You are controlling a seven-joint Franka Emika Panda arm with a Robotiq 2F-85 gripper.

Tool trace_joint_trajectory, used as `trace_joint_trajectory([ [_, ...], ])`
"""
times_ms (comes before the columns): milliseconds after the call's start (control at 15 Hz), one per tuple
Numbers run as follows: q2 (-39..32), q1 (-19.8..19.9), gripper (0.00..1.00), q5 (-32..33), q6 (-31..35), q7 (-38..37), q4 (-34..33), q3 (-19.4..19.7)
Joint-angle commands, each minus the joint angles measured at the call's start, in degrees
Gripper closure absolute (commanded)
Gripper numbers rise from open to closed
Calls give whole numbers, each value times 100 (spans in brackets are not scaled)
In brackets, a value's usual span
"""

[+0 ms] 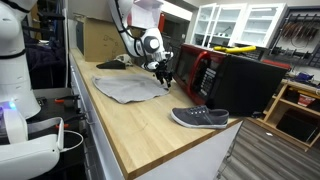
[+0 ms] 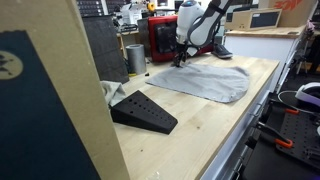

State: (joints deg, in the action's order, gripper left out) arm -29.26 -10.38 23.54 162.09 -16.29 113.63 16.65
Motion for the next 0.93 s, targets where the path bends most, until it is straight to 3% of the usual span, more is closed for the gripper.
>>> trace_joint_trajectory([
  [0, -59, -176, 64, 72, 110, -233, -78, 201],
  [333, 92, -413, 100, 232, 102, -408, 71, 461],
  [867, 840, -1054, 99, 968, -299, -930, 739, 935],
])
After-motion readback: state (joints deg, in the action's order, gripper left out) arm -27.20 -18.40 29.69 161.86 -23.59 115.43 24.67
